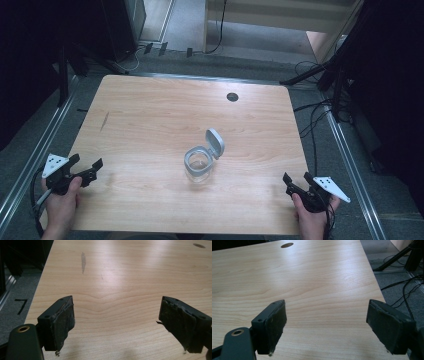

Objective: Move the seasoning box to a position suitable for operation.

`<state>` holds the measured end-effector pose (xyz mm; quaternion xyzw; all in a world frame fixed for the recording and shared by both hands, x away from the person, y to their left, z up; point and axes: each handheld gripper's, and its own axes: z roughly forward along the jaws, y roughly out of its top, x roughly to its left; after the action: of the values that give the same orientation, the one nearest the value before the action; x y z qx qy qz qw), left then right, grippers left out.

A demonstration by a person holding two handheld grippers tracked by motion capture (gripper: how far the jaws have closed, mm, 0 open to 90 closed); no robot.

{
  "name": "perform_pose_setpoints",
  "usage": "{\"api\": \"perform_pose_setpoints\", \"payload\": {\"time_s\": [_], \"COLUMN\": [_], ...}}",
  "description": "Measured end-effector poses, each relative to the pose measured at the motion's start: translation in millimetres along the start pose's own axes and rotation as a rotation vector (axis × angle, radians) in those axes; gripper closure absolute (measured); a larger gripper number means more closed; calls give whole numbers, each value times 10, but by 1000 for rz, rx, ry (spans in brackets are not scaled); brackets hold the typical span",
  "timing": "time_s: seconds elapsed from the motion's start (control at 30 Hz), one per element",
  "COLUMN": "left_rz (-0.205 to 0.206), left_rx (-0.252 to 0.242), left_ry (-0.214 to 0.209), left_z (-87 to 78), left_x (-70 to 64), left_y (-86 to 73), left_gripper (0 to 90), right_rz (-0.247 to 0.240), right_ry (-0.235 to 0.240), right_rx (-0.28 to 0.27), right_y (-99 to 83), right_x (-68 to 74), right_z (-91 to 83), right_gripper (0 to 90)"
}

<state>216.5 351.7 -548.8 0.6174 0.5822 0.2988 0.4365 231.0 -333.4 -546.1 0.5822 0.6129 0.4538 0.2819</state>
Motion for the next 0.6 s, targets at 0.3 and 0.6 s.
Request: {"api": "perform_pose_setpoints", "payload": {"time_s": [0.3, 0.6], "left_rz": [-6, 1], "left_rx": [17, -2], "left_ry": [32, -55], "left_z": [-6, 58], "left_x": [-93, -399], "left_y": [58, 206], "left_gripper": [249, 351], "right_rz": [-14, -6], "right_ry": [4, 65], "right_rx": [12, 2], "right_y": [49, 184], "right_x": [92, 404], "right_z": [0, -22], "right_gripper": [196, 396]}}
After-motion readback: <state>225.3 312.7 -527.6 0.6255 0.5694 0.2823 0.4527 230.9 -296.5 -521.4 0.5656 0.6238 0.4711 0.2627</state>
